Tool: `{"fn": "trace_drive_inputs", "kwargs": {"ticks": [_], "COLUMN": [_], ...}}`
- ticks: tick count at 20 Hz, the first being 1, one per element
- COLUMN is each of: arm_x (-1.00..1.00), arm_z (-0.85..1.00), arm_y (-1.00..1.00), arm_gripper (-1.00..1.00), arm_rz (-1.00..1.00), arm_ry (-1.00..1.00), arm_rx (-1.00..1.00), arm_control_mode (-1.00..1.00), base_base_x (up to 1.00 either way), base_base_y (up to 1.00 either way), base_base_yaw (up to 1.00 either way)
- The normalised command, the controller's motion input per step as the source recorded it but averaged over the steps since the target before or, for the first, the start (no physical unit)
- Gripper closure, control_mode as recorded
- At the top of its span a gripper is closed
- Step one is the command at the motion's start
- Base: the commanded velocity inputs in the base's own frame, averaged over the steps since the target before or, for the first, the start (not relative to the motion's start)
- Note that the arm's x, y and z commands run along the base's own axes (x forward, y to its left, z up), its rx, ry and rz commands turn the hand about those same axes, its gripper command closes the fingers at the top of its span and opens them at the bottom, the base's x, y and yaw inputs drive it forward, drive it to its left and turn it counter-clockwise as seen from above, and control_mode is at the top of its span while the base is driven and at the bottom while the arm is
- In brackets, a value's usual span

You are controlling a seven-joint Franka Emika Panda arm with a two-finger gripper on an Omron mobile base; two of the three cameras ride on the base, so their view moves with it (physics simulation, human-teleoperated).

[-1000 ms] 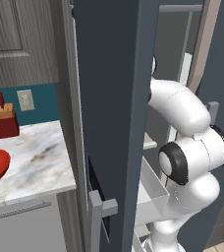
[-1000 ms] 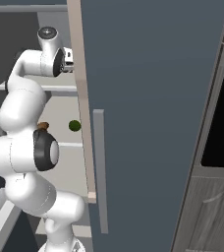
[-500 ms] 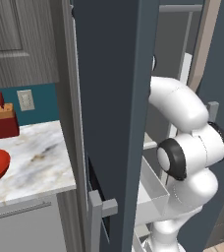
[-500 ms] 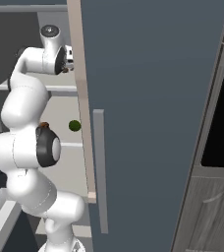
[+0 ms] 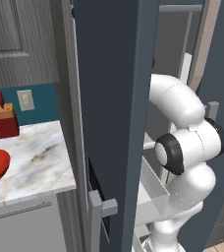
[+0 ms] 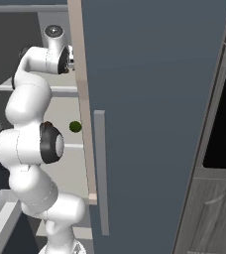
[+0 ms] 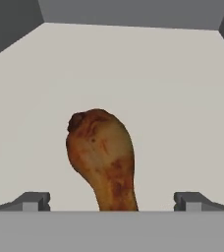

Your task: Take the potato, chicken drumstick, and lime from the freezer and place them in the bowl on the counter.

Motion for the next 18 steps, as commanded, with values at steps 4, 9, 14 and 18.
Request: {"fn": "trace_drive_inputs", "kwargs": {"ticks": [4,9,14,18], "arm_x": [0.1,0.08,0.1,0.0], "arm_z": [-0.16,-0.19,-0.21,-0.48], "arm_y": [0.0,0.0,0.0,0.0], "arm_gripper": [-1.0,-1.0,-1.0,1.0], "arm_rz": [0.02,0.01,0.02,0.01], "arm_ry": [0.0,0.0,0.0,0.0], "arm_rx": [0.0,0.0,0.0,0.0], "arm_control_mode": [-1.0,-1.0,-1.0,-1.0], "base_base_x": [0.0,0.0,0.0,0.0], "base_base_y": [0.0,0.0,0.0,0.0], "base_base_yaw": [0.0,0.0,0.0,0.0]}}
